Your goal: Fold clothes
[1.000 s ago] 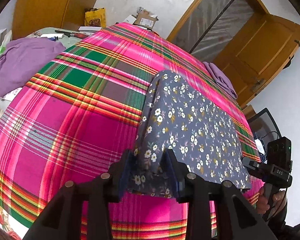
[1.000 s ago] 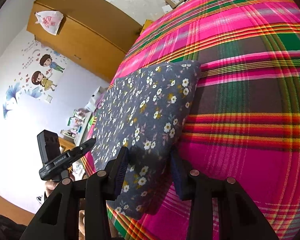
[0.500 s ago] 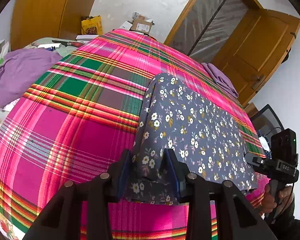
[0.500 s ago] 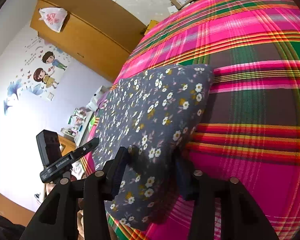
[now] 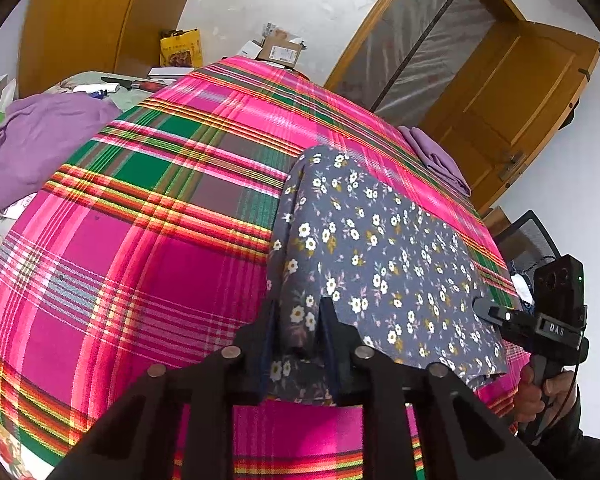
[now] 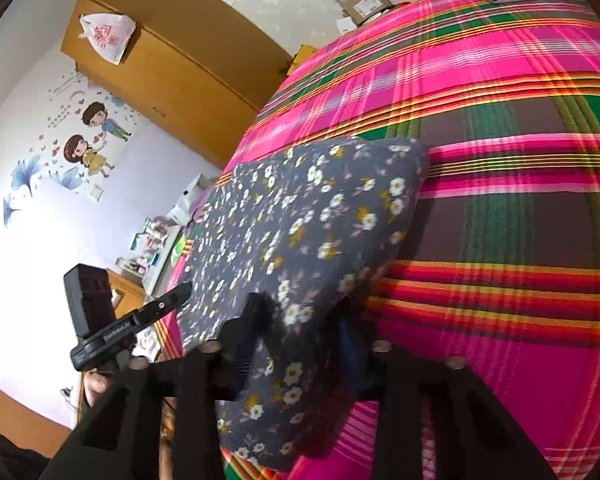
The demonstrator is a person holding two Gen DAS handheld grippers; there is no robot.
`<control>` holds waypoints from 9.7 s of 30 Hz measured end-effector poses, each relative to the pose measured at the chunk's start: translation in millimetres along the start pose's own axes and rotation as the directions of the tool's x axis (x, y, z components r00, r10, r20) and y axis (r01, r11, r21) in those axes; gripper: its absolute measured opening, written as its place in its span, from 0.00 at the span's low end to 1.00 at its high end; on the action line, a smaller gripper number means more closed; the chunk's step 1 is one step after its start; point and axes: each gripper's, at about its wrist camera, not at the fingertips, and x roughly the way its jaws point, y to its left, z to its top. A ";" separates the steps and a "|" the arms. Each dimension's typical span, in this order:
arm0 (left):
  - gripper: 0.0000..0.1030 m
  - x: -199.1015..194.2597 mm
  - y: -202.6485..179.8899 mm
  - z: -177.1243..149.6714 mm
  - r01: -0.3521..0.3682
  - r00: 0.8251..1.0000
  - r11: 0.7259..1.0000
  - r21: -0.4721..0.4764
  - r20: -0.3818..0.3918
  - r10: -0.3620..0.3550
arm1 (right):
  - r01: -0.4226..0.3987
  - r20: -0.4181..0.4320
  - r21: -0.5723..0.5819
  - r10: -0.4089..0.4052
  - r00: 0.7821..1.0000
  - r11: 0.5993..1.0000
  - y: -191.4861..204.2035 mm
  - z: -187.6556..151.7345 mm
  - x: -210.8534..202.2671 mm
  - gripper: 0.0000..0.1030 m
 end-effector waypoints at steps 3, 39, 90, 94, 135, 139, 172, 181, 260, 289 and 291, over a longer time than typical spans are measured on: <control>0.19 -2.1 -3.1 -0.2 0.002 1.000 1.000 0.001 -0.007 -0.002 | -0.017 0.016 -0.010 0.017 1.000 1.000 1.6 2.5 -5.0 0.23; 0.20 4.6 -11.2 -11.6 0.052 0.998 0.998 -0.047 -0.016 -0.052 | -0.033 -0.006 0.007 0.033 0.999 0.999 -14.0 10.5 -9.4 0.24; 0.18 103.8 -268.3 83.3 0.227 0.967 0.886 0.403 0.017 -0.256 | 0.268 0.362 -0.119 -0.209 0.909 0.956 -85.5 94.2 -202.4 0.22; 0.18 125.5 -292.3 94.2 0.243 0.962 0.873 0.423 0.009 -0.272 | 0.289 0.382 -0.104 -0.230 0.895 0.952 -108.5 112.0 -219.5 0.22; 0.17 238.2 -322.6 88.4 0.265 0.963 0.885 0.382 -0.159 -0.219 | 0.587 0.317 -0.073 -0.539 0.780 0.806 -180.9 87.8 -219.6 0.15; 0.13 254.4 -309.6 86.0 0.275 0.957 0.902 0.332 -0.183 -0.224 | 0.585 0.307 -0.059 -0.542 0.782 0.809 -185.9 87.3 -221.3 0.13; 0.13 232.0 -317.8 81.6 0.171 0.981 0.919 0.355 -0.150 -0.125 | 0.633 0.320 0.085 -0.623 0.714 0.769 -145.9 65.8 -232.2 0.26; 0.13 171.3 -310.5 32.7 0.150 0.986 0.909 0.388 -0.122 -0.110 | 0.644 0.300 0.051 -0.627 0.720 0.764 -102.4 20.9 -214.6 0.28; 0.14 86.6 -293.6 -52.5 0.049 0.999 0.876 0.480 -0.019 -0.046 | 0.732 0.303 0.020 -0.702 0.644 0.681 -47.4 -61.7 -207.4 0.39; 0.14 95.6 -302.6 -61.9 0.067 0.998 0.840 0.539 -0.043 -0.052 | 0.740 0.292 -0.001 -0.707 0.643 0.673 -50.0 -53.3 -199.9 0.39; 0.14 92.3 -302.5 -61.7 0.078 0.997 0.839 0.538 -0.036 -0.070 | 0.741 0.290 -0.005 -0.708 0.644 0.672 -48.9 -52.6 -198.1 0.39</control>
